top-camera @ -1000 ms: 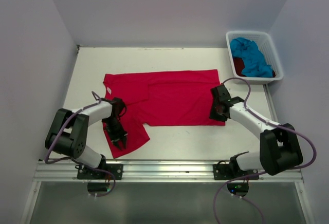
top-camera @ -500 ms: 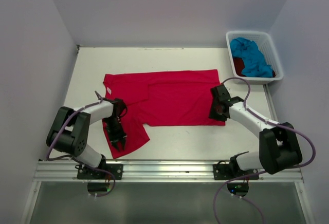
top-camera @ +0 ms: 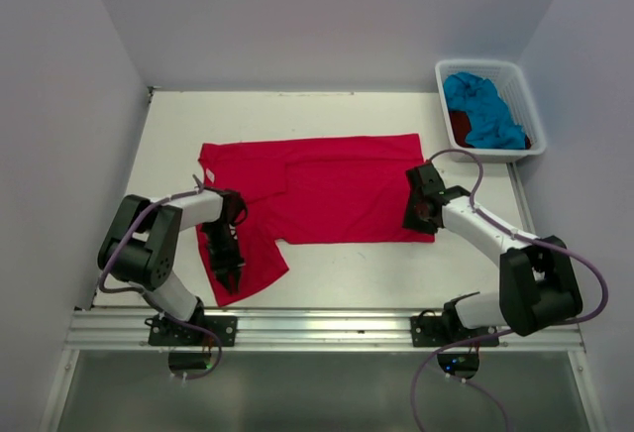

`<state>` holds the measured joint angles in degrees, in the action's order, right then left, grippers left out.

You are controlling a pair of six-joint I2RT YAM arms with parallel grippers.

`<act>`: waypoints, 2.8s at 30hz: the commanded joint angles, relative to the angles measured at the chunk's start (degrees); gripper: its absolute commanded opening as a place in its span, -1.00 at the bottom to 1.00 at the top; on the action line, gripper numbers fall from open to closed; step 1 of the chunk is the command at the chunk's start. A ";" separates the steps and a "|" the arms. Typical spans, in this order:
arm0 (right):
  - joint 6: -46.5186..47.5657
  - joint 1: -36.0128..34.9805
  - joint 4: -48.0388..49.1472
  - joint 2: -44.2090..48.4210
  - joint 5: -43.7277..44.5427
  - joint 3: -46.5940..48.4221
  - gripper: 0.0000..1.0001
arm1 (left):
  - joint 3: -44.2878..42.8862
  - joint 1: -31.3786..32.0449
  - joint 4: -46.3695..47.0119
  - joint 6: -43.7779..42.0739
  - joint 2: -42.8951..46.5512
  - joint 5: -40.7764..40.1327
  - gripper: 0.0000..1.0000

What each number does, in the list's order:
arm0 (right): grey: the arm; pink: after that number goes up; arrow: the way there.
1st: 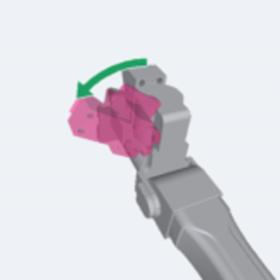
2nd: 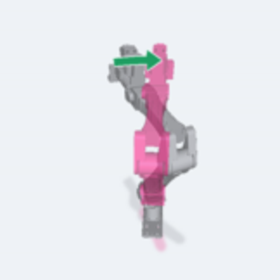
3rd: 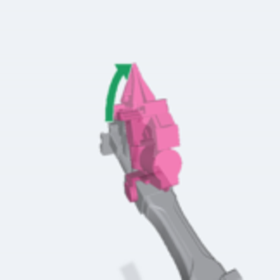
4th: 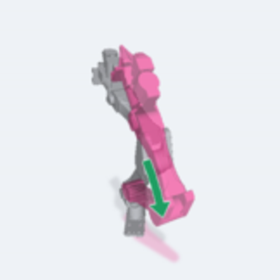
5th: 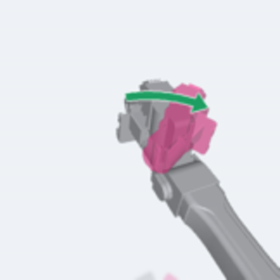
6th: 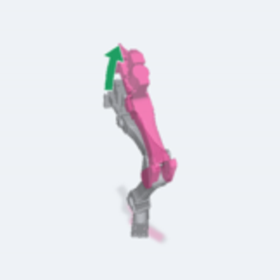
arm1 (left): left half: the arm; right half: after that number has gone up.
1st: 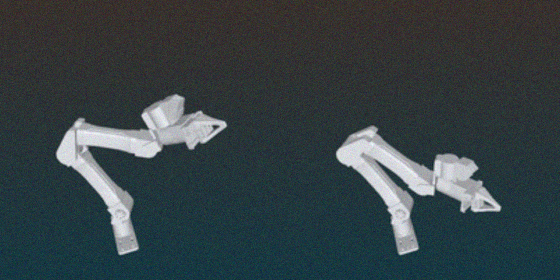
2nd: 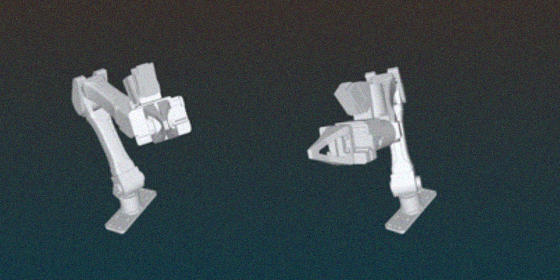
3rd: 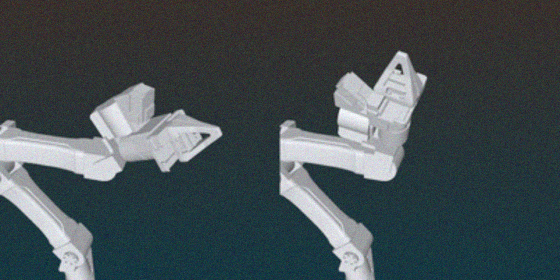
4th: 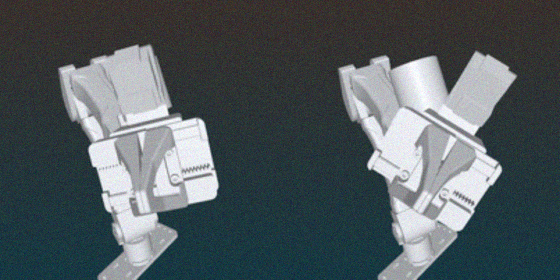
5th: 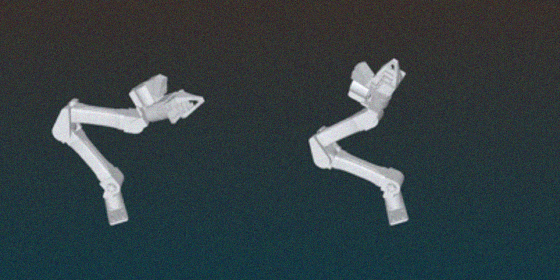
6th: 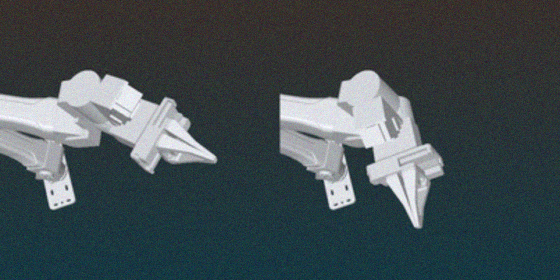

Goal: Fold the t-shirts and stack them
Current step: Grap the side of the flattened tshirt closest away from the robot with both arms

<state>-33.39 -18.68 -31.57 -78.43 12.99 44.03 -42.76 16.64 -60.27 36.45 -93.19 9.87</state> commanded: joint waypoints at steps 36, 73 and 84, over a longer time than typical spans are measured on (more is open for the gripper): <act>-1.50 0.66 -2.88 -1.28 9.85 2.90 0.20 | -11.38 1.11 1.47 -2.70 7.93 4.98 -1.00; -11.79 1.63 -2.09 2.15 8.01 -8.17 -0.07 | -8.21 2.69 -2.22 0.64 22.17 8.59 -1.00; -11.26 1.63 -1.91 8.46 6.78 -6.86 -0.10 | -9.36 2.69 -3.54 1.35 24.37 7.89 -1.00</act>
<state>-43.70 -17.23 -34.65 -74.06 19.99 36.60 -50.83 18.90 -61.71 36.51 -70.46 16.95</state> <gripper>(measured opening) 0.449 0.007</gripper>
